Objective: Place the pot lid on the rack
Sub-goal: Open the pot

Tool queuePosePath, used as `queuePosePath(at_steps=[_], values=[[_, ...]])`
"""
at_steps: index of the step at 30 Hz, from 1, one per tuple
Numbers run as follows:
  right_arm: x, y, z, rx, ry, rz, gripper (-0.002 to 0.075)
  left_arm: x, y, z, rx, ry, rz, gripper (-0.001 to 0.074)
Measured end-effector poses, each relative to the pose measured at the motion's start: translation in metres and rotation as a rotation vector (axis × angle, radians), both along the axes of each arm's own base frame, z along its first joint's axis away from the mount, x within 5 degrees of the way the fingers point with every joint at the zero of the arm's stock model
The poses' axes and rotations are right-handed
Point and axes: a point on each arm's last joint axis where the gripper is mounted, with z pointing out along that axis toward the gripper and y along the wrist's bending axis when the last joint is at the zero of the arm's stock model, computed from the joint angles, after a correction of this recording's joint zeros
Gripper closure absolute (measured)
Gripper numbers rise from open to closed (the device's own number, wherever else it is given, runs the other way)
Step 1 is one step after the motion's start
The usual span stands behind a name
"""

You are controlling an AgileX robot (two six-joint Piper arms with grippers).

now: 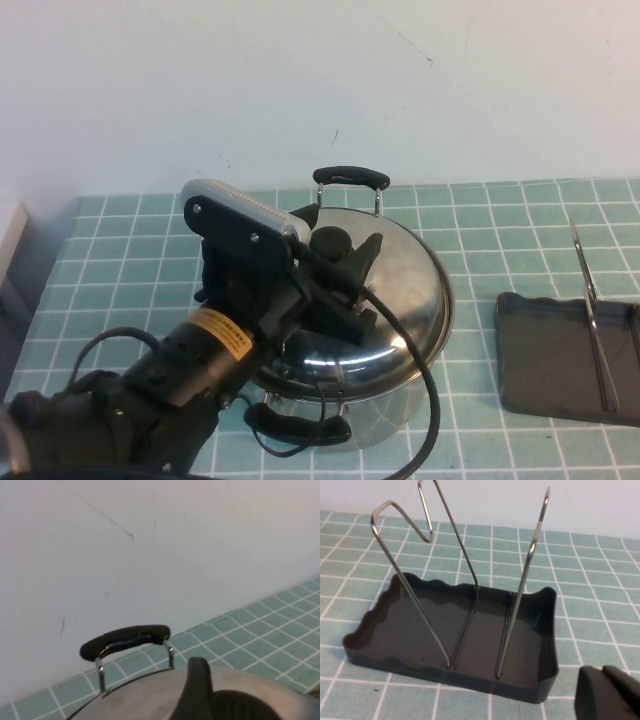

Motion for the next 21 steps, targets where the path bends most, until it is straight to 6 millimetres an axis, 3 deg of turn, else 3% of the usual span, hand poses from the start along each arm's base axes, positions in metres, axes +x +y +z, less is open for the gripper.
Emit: queuePosePath(at_steps=[9, 12, 14, 21], values=[[0.0, 0.0, 0.0, 0.0, 0.0, 0.0, 0.0727, 0.013, -0.005, -0.03, 0.02, 0.052, 0.047, 0.0239], [0.0, 0.0, 0.0, 0.0, 0.0, 0.0, 0.0727, 0.014, -0.006, -0.031, 0.004, 0.063, 0.048, 0.0302], [0.0, 0.0, 0.0, 0.0, 0.0, 0.0, 0.0727, 0.014, -0.005, -0.03, -0.016, 0.072, 0.051, 0.0395], [0.0, 0.0, 0.0, 0.0, 0.0, 0.0, 0.0727, 0.01, -0.003, -0.017, -0.045, 0.046, 0.045, 0.0404]])
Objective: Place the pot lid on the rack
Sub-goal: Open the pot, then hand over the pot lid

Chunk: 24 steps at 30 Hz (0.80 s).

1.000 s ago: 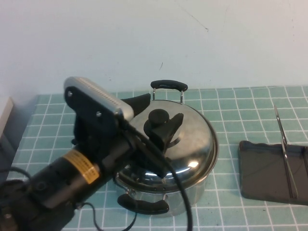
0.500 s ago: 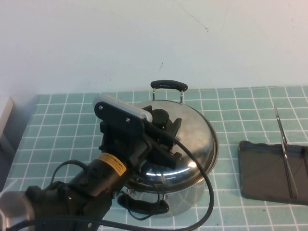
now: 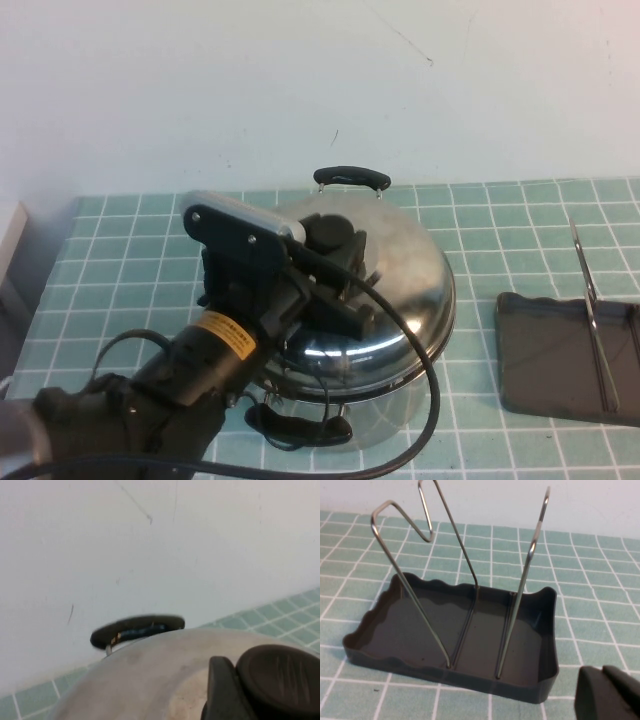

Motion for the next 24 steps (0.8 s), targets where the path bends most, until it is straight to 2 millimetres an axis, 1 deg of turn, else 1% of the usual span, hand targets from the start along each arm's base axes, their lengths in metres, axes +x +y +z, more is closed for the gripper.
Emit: queuePosePath(at_steps=[2, 5, 7, 9, 11, 14, 16, 18, 20, 24], values=[[0.0, 0.0, 0.0, 0.0, 0.0, 0.0, 0.0727, -0.004, 0.003, 0.013, -0.03, -0.045, -0.002, 0.0404], [0.0, 0.0, 0.0, 0.0, 0.0, 0.0, 0.0727, -0.015, 0.01, 0.043, -0.097, -0.13, -0.017, 0.0404], [0.0, 0.0, 0.0, 0.005, 0.0, 0.0, 0.0727, -0.024, 0.015, 0.062, -0.168, -0.156, -0.043, 0.0404], [0.0, 0.002, 0.0, 0.105, 0.001, -0.007, 0.0727, -0.036, 0.022, 0.08, -0.28, -0.122, -0.08, 0.0404], [0.0, 0.008, 0.001, 0.338, 0.012, -0.022, 0.0727, -0.045, 0.028, 0.09, -0.405, -0.039, -0.108, 0.0404], [-0.001, 0.017, 0.002, 0.656, 0.046, -0.029, 0.0727, -0.052, 0.032, 0.097, -0.528, 0.063, -0.129, 0.0404], [-0.001, 0.02, 0.003, 0.76, 0.06, -0.025, 0.0727, -0.053, 0.032, 0.099, -0.573, 0.08, -0.141, 0.0404], [-0.002, 0.021, 0.004, 0.803, 0.061, -0.021, 0.0727, -0.053, 0.03, 0.098, -0.569, 0.074, -0.167, 0.0404], [-0.001, 0.02, 0.006, 0.809, 0.033, -0.021, 0.0727, -0.053, 0.026, 0.097, -0.548, 0.053, -0.197, 0.0404], [0.001, 0.019, 0.011, 0.845, -0.029, -0.022, 0.0727, -0.055, 0.018, 0.097, -0.504, -0.029, -0.283, 0.0404]])
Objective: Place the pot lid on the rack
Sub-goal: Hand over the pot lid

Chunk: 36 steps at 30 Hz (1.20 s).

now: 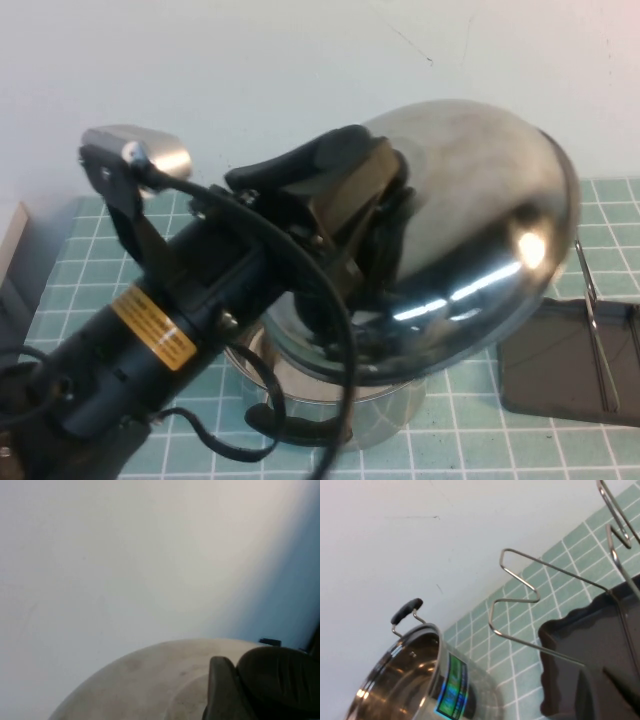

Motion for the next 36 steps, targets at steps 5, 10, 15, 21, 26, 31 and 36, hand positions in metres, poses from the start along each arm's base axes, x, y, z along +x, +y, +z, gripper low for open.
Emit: queuePosePath(at_steps=[5, 10, 15, 21, 26, 31, 36], values=[[0.0, 0.002, 0.004, 0.05, -0.033, 0.018, 0.0727, 0.003, -0.009, -0.005, -0.029, -0.086, -0.052, 0.0404], [-0.007, 0.007, 0.054, -0.01, -0.239, 0.085, 0.0726, 0.011, -0.019, -0.018, -0.09, -0.048, -0.107, 0.0405], [-0.004, 0.022, 0.096, 0.038, -0.273, 0.257, 0.0624, 0.026, -0.035, -0.022, -0.094, -0.014, -0.149, 0.0405], [0.017, 0.039, 0.128, 0.06, -0.314, 0.458, 0.0404, 0.029, -0.048, -0.011, -0.064, -0.092, -0.225, 0.0405], [0.037, 0.046, 0.138, 0.103, -0.246, 0.547, 0.03, 0.029, -0.049, -0.01, -0.066, -0.099, -0.231, 0.0405], [0.055, 0.052, 0.135, 0.101, -0.185, 0.62, 0.0285, 0.027, -0.051, -0.011, -0.044, -0.108, -0.263, 0.0405], [0.072, 0.057, 0.134, 0.064, -0.167, 0.691, 0.0282, 0.021, -0.056, -0.016, 0.024, -0.125, -0.337, 0.0405]])
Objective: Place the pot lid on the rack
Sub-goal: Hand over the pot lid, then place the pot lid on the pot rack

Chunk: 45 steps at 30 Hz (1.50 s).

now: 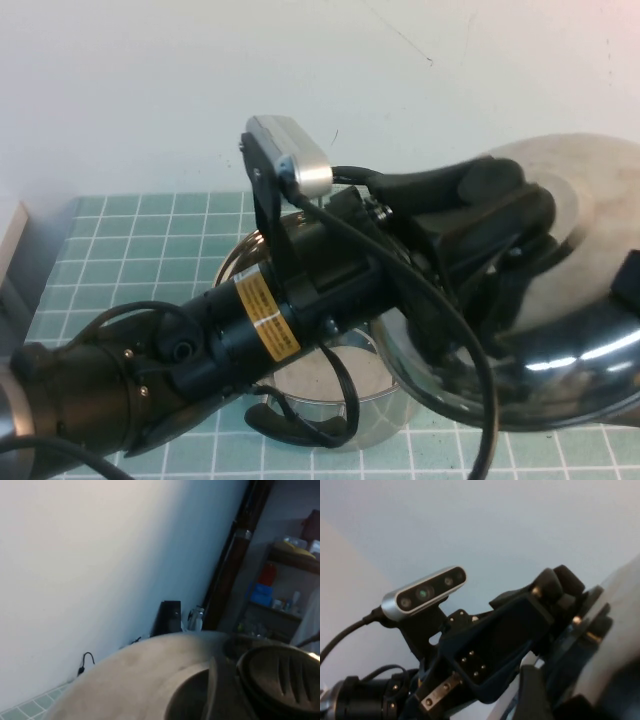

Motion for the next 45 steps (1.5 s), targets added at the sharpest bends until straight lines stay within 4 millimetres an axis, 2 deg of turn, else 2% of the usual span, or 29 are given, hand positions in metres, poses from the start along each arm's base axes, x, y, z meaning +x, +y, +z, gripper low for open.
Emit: queuePosePath(at_steps=[5, 7, 9, 11, 12, 16, 21, 24, 26, 28, 30, 33, 37, 45], values=[[0.016, 0.006, 0.004, -0.045, -0.043, 0.091, 0.0309, -0.008, -0.008, -0.002, 0.024, -0.008, -0.053, 0.0405], [0.022, 0.006, 0.004, -0.052, -0.046, 0.097, 0.0371, -0.006, -0.009, -0.005, 0.03, 0.008, -0.045, 0.0405], [0.024, 0.006, 0.005, -0.057, -0.058, 0.095, 0.0487, -0.004, -0.009, -0.008, 0.042, 0.019, -0.029, 0.0405], [0.025, 0.006, 0.004, -0.08, -0.073, 0.078, 0.05, -0.003, -0.009, -0.01, 0.054, 0.015, -0.017, 0.0401], [0.026, 0.005, 0.004, -0.092, -0.081, 0.07, 0.0501, -0.002, -0.008, -0.009, 0.051, 0.015, -0.012, 0.0386], [0.027, 0.005, 0.008, -0.143, -0.151, 0.063, 0.0594, 0.005, 0.0, -0.008, 0.027, 0.02, -0.004, 0.0279], [0.036, 0.002, 0.025, -0.221, -0.26, 0.004, 0.059, 0.018, 0.018, -0.008, 0.031, 0.046, -0.021, 0.0255], [0.039, -0.001, 0.035, -0.291, -0.299, -0.025, 0.059, 0.027, 0.035, -0.009, 0.084, 0.034, -0.008, 0.0335], [0.042, -0.003, 0.038, -0.35, -0.293, -0.058, 0.059, 0.03, 0.047, -0.009, 0.131, 0.012, -0.005, 0.0447], [0.045, -0.007, 0.036, -0.416, -0.274, -0.094, 0.059, 0.033, 0.062, -0.008, 0.186, -0.014, 0.005, 0.0601], [0.049, -0.013, 0.029, -0.507, -0.241, -0.142, 0.059, 0.035, 0.076, -0.006, 0.235, -0.03, 0.016, 0.0678], [0.057, -0.021, 0.016, -0.649, -0.168, -0.189, 0.059, 0.034, 0.096, -0.004, 0.303, -0.008, 0.023, 0.0717], [0.071, -0.025, -0.002, -0.713, -0.061, -0.187, 0.059, 0.031, 0.113, -0.006, 0.413, 0.017, 0.023, 0.073], [0.097, -0.024, -0.033, -0.721, 0.09, -0.143, 0.059, 0.029, 0.116, -0.012, 0.483, 0.038, -0.005, 0.0733]])
